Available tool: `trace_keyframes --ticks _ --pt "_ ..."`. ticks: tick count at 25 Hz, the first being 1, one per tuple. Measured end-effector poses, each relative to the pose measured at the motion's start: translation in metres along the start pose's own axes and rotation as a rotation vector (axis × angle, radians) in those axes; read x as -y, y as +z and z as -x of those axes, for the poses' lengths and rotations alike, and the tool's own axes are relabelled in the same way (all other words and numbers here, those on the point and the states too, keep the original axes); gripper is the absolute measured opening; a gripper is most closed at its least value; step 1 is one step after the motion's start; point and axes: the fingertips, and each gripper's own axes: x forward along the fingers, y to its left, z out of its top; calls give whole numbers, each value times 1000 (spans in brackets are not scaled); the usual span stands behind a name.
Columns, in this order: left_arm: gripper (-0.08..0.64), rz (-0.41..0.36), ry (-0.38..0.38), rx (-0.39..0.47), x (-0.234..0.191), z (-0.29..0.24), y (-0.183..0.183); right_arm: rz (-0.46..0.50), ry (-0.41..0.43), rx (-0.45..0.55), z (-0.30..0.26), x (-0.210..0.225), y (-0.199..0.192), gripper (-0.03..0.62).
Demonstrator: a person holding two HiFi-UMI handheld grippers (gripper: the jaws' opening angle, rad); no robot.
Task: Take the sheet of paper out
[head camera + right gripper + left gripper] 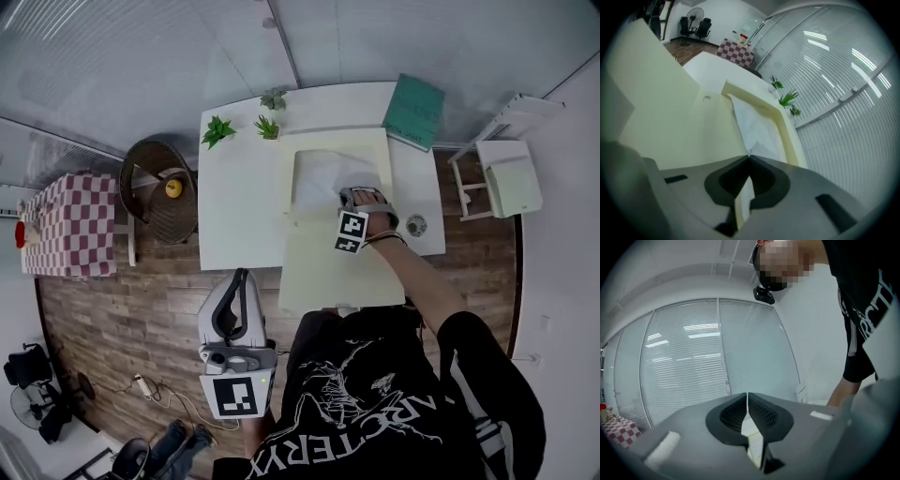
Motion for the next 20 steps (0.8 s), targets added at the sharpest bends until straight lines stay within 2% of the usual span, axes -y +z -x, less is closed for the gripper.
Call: trace_keyframes --ticks 5,12,20 --pt "12 11 -55 44 12 -12 7 -118 -18 95 62 14 6 12" --pt "12 30 -119 86 23 -33 13 -287 -151 233 181 64 -1 12" --pt "12 54 -139 114 20 -53 19 -567 -265 454 304 131 -6 12"
